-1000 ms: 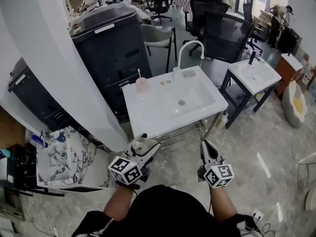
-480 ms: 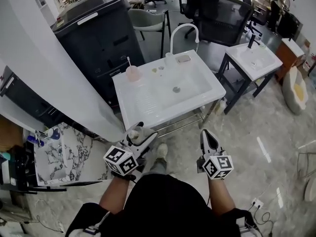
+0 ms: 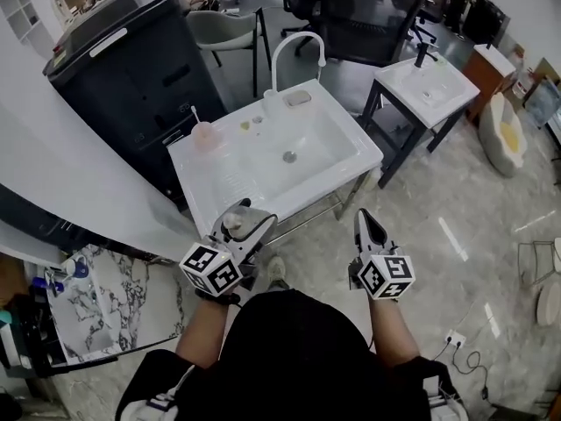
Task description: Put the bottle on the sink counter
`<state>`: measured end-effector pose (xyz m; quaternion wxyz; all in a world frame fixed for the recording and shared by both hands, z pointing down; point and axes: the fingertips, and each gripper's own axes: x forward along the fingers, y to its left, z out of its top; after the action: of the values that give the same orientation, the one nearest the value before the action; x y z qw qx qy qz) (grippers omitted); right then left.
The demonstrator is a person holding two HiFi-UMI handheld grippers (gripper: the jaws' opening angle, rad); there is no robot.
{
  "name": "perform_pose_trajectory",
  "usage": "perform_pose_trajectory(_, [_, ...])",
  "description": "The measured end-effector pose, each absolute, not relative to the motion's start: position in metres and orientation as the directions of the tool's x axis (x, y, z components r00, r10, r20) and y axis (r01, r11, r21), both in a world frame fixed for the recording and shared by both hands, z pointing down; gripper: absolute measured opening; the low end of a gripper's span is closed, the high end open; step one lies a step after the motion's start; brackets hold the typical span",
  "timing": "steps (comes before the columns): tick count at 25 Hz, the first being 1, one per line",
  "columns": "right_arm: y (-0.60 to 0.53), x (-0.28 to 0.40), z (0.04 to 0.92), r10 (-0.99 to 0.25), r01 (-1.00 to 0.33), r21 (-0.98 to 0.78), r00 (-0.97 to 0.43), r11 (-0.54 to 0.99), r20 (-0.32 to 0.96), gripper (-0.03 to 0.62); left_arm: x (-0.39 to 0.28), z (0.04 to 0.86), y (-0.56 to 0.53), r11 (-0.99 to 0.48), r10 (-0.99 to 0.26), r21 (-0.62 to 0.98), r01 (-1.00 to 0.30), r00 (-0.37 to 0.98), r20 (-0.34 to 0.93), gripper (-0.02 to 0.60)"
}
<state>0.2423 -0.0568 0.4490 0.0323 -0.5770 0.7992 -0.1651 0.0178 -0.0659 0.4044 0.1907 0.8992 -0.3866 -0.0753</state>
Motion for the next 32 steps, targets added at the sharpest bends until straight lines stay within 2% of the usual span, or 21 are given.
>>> perform_pose_trajectory(6, [-0.1, 0.217, 0.431, -0.924, -0.905, -0.275, -0.366, 0.324, 0.113, 0.031, -0.004, 0.414, -0.115, -0.614, -0.733, 0.408, -0.675, 0.68, 0.022, 0.354])
perform_pose_trajectory(16, [-0.164, 0.17, 0.441, -0.89, -0.895, -0.246, -0.419, 0.372, 0.179, 0.031, -0.039, 0.435, -0.162, -0.599, -0.739, 0.42, -0.682, 0.672, 0.037, 0.354])
perform_pose_trajectory(25, [-0.204, 0.111, 0.452, -0.848, -0.834, -0.375, -0.495, 0.403, 0.19, 0.031, -0.063, 0.449, -0.195, -0.595, -0.747, 0.403, -0.695, 0.663, 0.041, 0.354])
perform_pose_trajectory(32, [-0.214, 0.106, 0.457, -0.841, -0.847, -0.336, -0.496, 0.413, 0.218, 0.031, -0.07, 0.46, -0.209, -0.577, -0.748, 0.446, -0.684, 0.662, 0.047, 0.354])
